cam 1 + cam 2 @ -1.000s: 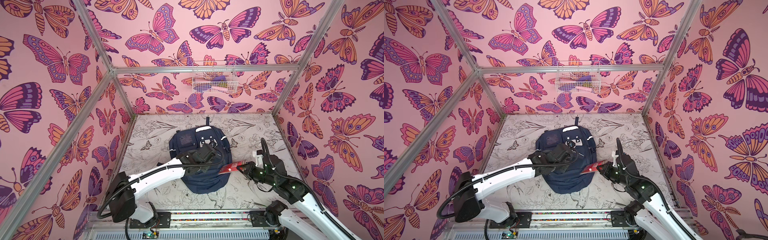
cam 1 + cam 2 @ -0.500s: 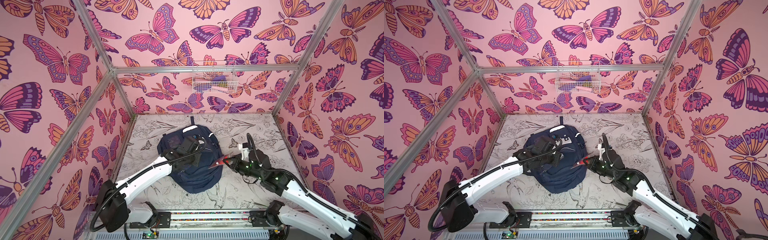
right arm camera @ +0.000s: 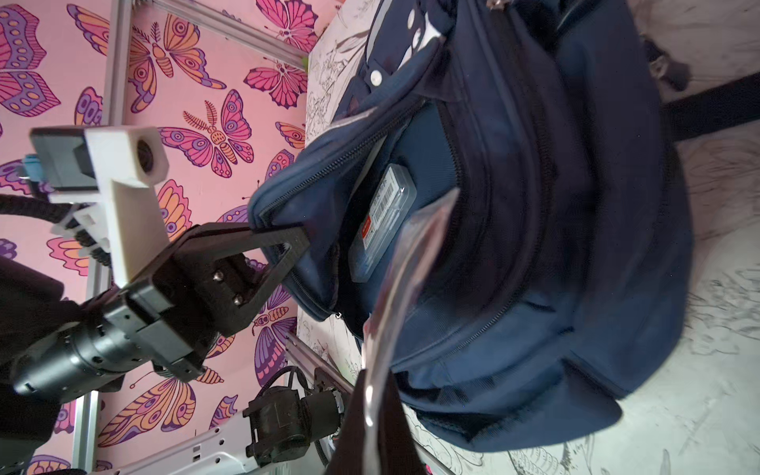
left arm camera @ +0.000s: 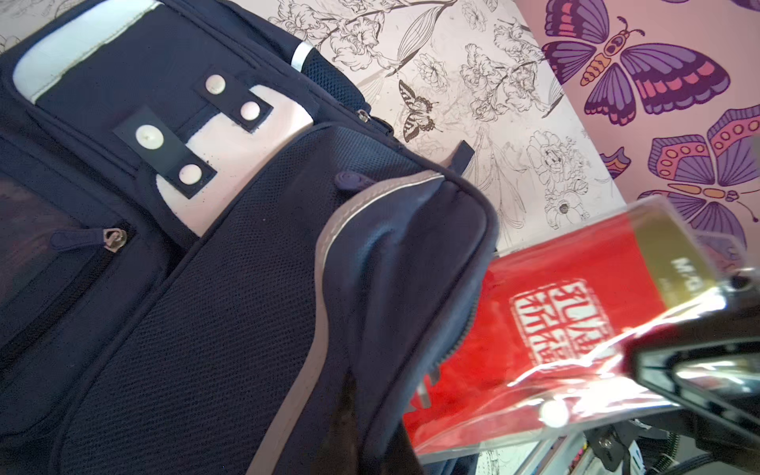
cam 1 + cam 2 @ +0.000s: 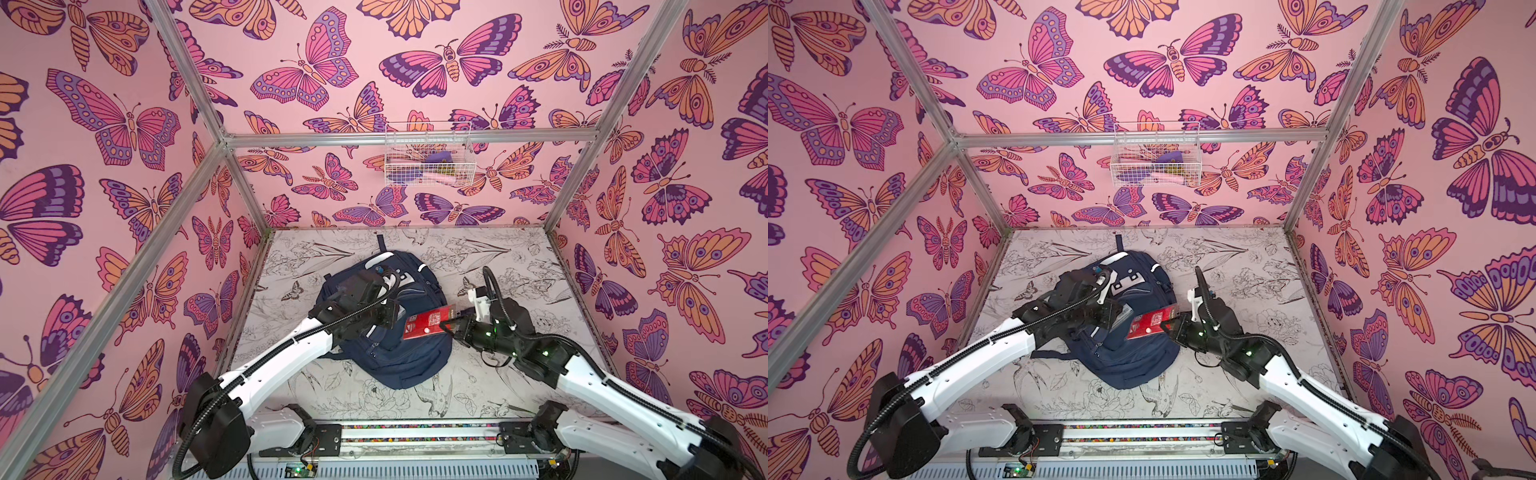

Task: Pack books, pencil case, and school supplies into a backpack
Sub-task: Place the ruler set bag in the student bag.

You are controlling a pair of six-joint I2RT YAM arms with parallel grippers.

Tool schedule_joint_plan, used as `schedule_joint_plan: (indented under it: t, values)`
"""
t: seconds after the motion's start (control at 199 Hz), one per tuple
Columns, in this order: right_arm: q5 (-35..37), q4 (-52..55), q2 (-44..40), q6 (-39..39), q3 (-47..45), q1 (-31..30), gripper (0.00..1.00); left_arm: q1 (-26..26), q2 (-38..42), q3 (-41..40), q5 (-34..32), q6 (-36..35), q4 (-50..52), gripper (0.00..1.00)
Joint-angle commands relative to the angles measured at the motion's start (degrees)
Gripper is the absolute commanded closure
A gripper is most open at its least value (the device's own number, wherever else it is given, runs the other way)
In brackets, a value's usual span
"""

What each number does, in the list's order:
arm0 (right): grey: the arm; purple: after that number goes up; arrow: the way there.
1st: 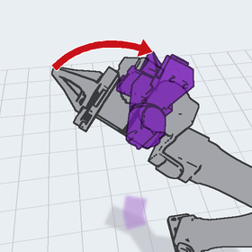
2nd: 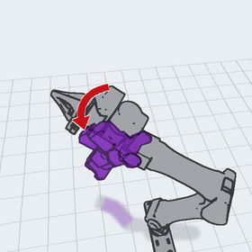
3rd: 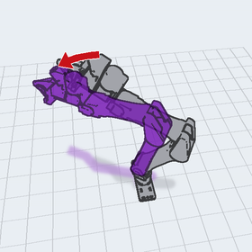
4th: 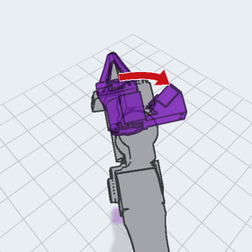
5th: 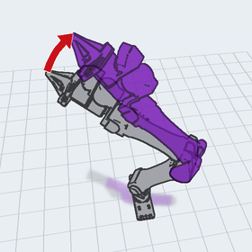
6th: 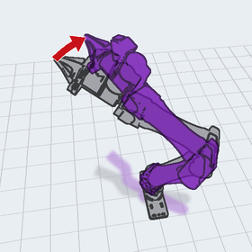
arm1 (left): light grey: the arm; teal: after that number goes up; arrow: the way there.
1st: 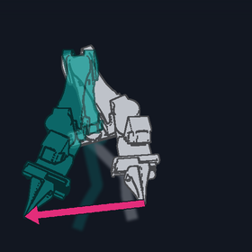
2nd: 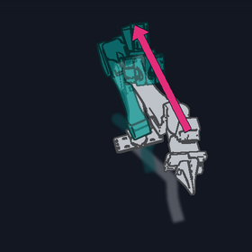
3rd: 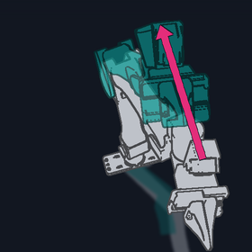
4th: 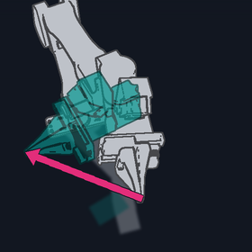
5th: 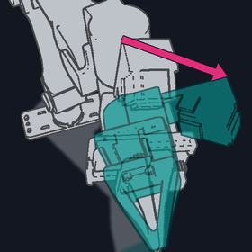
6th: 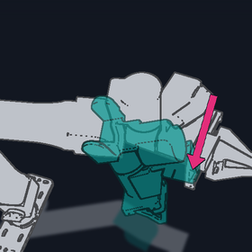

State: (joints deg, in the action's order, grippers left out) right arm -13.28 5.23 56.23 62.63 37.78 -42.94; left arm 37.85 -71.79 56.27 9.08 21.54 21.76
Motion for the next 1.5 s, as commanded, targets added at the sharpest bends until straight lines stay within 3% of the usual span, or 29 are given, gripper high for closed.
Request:
schedule_joint_plan:
  t: [0.0,0.256,0.441,0.537,0.702,0.813,1.104,1.174,1.264,1.5]
  values:
    - [-2.23,-5.76,3.98,-2.24,3.96,-1.53,1.00,-0.82,3.37,-0.19,6.19,1.62,-8.93,1.00]
    - [-10.33,-23.97,21.64,1.57,6.47,-1.80,1.00,-0.86,3.06,-0.11,15.81,0.17,-12.29,1.00]
    - [-11.12,-25.80,31.13,1.71,11.73,-1.98,1.00,-0.98,3.54,-0.98,18.31,0.15,-12.44,1.00]
    - [-9.19,-21.11,33.33,0.63,14.72,-2.03,0.93,-0.95,3.76,-1.50,18.94,0.17,-12.48,1.00]
    - [2.64,0.08,32.33,-3.48,19.73,-1.90,0.57,-1.02,4.44,-3.17,18.63,1.21,-12.50,1.00]
    - [10.36,10.52,30.33,-5.66,21.52,-1.74,0.50,-1.02,5.06,-5.02,18.12,2.39,-13.18,1.00]
    - [18.11,19.47,24.87,-9.48,21.74,-1.45,0.42,-1.03,6.92,-9.13,16.40,5.49,-14.84,1.00]
    - [18.85,20.11,23.19,-10.43,21.41,-1.50,0.45,-1.04,7.34,-10.04,16.27,6.48,-15.18,1.00]
    - [18.11,19.60,21.18,-11.25,20.01,-1.63,0.70,-1.15,7.90,-10.95,16.30,7.72,-15.94,1.00]
    - [19.68,19.74,18.21,-11.05,16.67,-6.82,0.82,-1.70,8.07,-10.84,16.98,9.60,-17.10,1.00]
